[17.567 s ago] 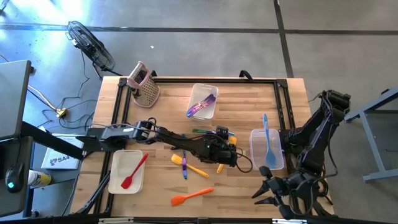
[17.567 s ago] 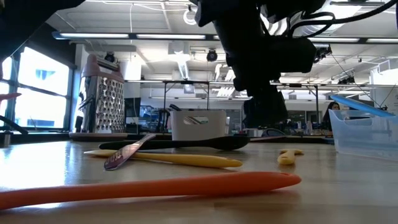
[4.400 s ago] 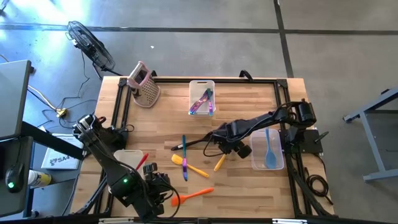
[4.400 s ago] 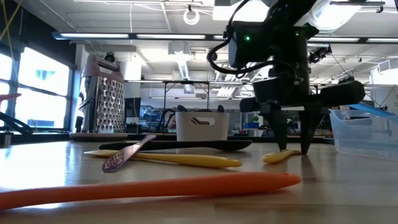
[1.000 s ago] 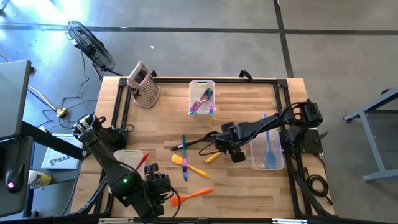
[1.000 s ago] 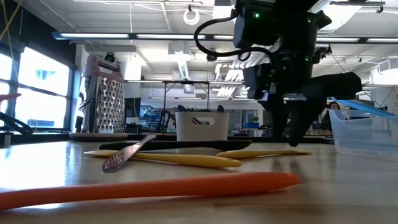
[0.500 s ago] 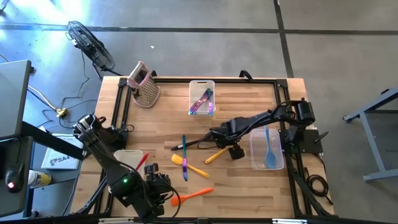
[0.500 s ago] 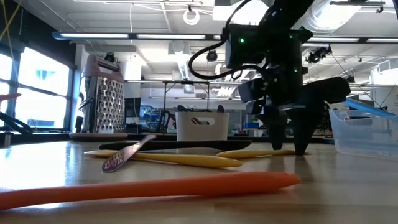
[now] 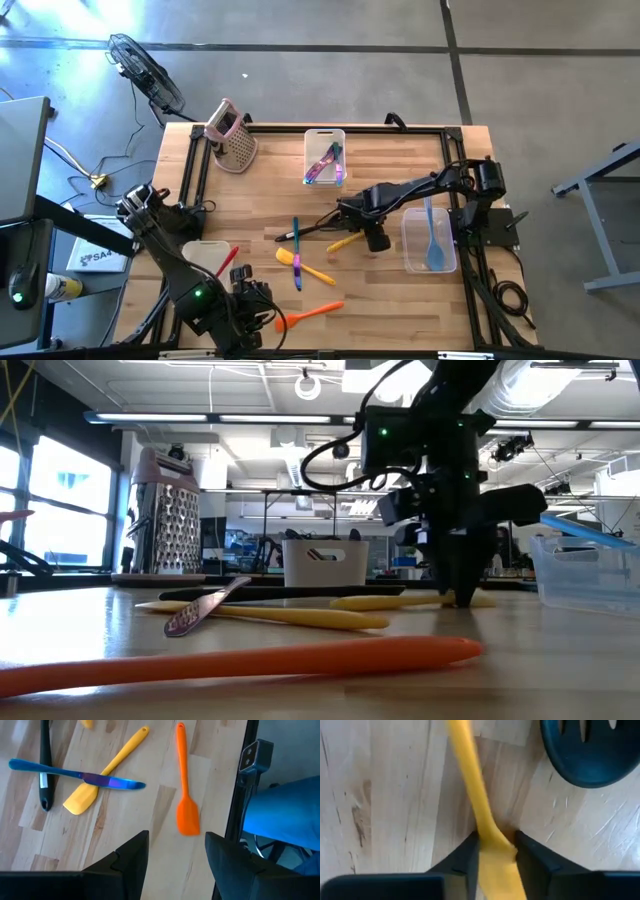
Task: Pick & Place Kitchen Items
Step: Put the yellow spatula into the left white bin
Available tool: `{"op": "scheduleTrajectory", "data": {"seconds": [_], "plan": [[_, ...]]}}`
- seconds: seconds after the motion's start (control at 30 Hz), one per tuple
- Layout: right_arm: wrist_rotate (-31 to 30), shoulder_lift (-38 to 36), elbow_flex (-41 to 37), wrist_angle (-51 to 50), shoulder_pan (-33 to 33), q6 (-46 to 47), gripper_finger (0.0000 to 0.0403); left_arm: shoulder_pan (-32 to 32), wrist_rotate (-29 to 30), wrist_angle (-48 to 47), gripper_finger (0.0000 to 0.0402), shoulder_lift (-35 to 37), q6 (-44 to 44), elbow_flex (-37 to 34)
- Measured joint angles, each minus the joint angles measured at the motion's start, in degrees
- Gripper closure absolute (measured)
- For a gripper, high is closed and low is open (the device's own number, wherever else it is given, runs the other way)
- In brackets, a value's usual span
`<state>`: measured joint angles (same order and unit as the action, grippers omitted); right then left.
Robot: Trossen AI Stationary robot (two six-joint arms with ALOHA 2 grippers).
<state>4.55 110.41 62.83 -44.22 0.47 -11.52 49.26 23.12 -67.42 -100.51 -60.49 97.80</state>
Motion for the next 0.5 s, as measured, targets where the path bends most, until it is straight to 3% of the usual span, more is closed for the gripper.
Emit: {"op": "scheduleTrajectory", "data": {"seconds": [0.27, 0.5], "plan": [[-0.8, 0.0, 0.0, -0.7, 0.3, -0.3, 0.0387, 2.5, 3.8, 0.0, 0.0215, 0.0, -0.3, 0.0], [-4.9, -0.9, 0.0, -1.0, 2.8, 1.9, 0.0389, 2.5, 4.9, 0.0, 0.0215, 0.0, -0.3, 0.0]]}}
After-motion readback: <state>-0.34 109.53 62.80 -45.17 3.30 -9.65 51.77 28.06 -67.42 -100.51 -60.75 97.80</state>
